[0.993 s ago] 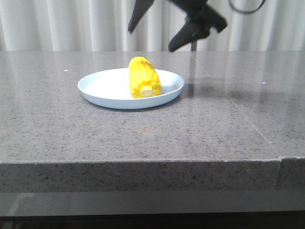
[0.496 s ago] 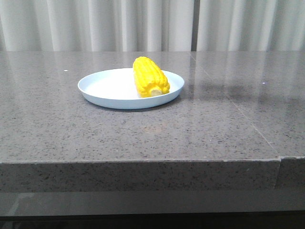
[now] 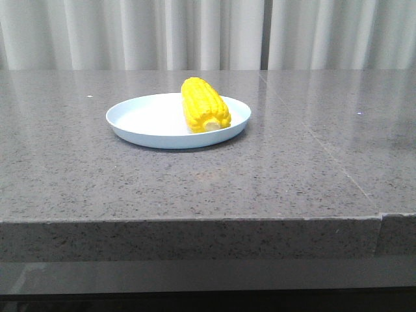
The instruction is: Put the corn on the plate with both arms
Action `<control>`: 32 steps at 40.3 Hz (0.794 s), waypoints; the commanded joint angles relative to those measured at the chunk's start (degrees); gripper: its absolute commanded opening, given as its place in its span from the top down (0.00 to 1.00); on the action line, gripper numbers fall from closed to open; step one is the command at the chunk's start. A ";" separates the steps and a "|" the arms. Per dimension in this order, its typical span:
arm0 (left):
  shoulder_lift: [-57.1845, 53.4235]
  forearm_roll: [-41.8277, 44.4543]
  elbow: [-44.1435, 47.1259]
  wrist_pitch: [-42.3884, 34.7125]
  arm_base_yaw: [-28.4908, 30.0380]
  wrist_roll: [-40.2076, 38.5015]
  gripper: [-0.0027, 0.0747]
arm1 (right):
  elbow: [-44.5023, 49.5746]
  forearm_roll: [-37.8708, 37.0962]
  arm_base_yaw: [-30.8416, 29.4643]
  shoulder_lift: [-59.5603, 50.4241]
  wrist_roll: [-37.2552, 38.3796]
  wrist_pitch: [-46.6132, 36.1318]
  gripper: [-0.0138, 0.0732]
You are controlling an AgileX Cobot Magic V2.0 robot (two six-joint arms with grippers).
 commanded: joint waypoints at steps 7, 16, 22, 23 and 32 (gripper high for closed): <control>0.62 -0.01 -1.52 -4.93 -0.38 -0.56 0.99 | 16.12 -1.30 -1.97 -18.52 -0.53 -12.61 0.94; 0.62 -0.01 -1.52 -4.93 -0.38 -0.56 0.99 | 31.18 -1.30 -1.97 -35.23 -0.53 -16.57 0.94; 0.62 -0.01 -1.52 -4.93 -0.38 -0.56 0.99 | 40.53 -1.40 -1.97 -48.06 -0.53 -18.53 0.94; 0.62 -0.01 -1.52 -4.93 -0.38 -0.56 0.99 | 41.76 -1.40 -1.97 -50.21 -0.53 -18.69 0.94; 0.62 -0.01 -1.52 -4.93 -0.38 -0.56 0.99 | 46.49 -1.40 -1.97 -61.63 -0.53 -20.06 0.94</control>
